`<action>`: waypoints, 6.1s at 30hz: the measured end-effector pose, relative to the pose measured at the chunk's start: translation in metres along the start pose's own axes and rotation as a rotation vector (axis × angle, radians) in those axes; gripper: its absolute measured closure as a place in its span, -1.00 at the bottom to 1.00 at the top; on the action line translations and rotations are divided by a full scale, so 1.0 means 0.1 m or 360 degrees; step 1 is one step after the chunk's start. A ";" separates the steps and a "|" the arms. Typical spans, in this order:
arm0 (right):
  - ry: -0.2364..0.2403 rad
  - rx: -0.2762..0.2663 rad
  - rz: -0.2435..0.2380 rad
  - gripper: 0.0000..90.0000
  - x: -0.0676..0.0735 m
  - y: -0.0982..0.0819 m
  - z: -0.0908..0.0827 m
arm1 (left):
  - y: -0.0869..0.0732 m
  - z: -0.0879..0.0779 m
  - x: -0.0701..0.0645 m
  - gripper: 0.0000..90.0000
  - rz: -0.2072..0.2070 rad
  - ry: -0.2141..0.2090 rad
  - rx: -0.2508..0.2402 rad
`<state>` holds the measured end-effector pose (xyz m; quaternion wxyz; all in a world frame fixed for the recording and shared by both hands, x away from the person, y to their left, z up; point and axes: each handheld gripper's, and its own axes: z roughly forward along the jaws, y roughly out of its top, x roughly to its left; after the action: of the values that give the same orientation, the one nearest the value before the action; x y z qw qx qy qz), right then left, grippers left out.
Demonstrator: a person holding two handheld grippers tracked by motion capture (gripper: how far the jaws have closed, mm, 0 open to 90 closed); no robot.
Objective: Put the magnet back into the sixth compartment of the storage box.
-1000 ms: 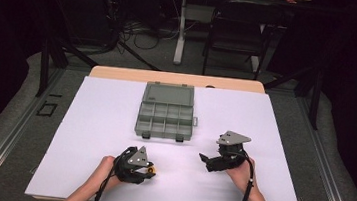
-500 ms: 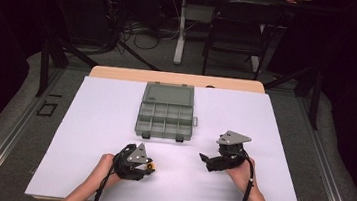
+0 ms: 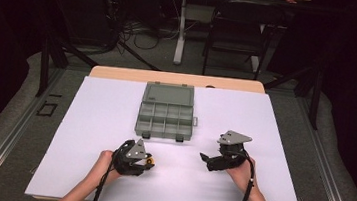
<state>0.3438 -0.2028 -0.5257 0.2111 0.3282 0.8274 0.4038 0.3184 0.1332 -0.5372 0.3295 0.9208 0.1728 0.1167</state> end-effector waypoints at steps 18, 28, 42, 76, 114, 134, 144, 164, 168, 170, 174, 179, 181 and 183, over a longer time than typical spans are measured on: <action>-0.0002 0.0002 0.0002 -0.99 0.00 -0.01 0.01 | 0.03 0.00 0.11 0.40 -0.0008 0.0049 -0.0014; -0.0006 0.0007 -0.0003 -0.99 0.00 0.00 0.01 | 0.09 -0.05 0.12 0.40 0.0019 0.0064 -0.0035; -0.0016 0.0004 0.0003 -0.99 0.00 0.00 0.00 | 0.18 -0.12 0.16 0.40 0.0058 0.0095 -0.0049; -0.0022 -0.0005 0.0012 -0.99 -0.01 0.00 -0.01 | 0.36 -0.16 0.35 0.40 0.0058 0.0163 -0.0078; -0.0020 -0.0004 0.0011 -0.99 -0.02 0.00 -0.01 | 0.43 -0.05 0.61 0.40 -0.0019 0.0208 -0.0120; -0.0021 -0.0006 0.0007 -0.99 -0.02 0.00 -0.01 | 0.46 0.00 0.74 0.40 -0.0054 0.0235 -0.0125; -0.0022 -0.0006 0.0008 -0.99 -0.02 -0.01 -0.01 | 0.46 0.05 0.81 0.40 -0.0072 0.0248 -0.0116; -0.0020 -0.0006 0.0009 -0.99 -0.02 -0.01 -0.01 | 0.45 0.18 0.93 0.40 -0.0133 0.0249 -0.0108; -0.0020 -0.0005 0.0009 -0.99 -0.02 -0.01 -0.01 | 0.46 0.22 0.93 0.40 -0.0135 0.0246 -0.0097; -0.0020 -0.0005 0.0010 -0.99 -0.02 -0.01 -0.01 | 0.46 0.23 0.94 0.40 -0.0137 0.0248 -0.0098; -0.0018 -0.0004 0.0012 -0.99 -0.02 -0.01 -0.01 | 0.49 0.25 0.94 0.39 -0.0142 0.0247 -0.0103; -0.0017 -0.0004 0.0014 -0.99 -0.02 -0.01 -0.01 | 0.48 0.31 0.95 0.38 -0.0148 0.0250 -0.0071; -0.0017 -0.0004 0.0016 -0.99 -0.03 -0.01 -0.01 | 0.47 0.33 0.96 0.34 -0.0171 0.0243 -0.0073; -0.0016 -0.0003 0.0016 -0.99 -0.03 -0.01 -0.02 | 0.47 0.34 0.97 0.11 -0.0189 0.0243 -0.0074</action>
<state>0.3444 -0.2060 -0.5254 0.2136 0.3341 0.8243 0.4040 0.4297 0.1185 -0.5229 0.3431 0.8895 0.2488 0.1708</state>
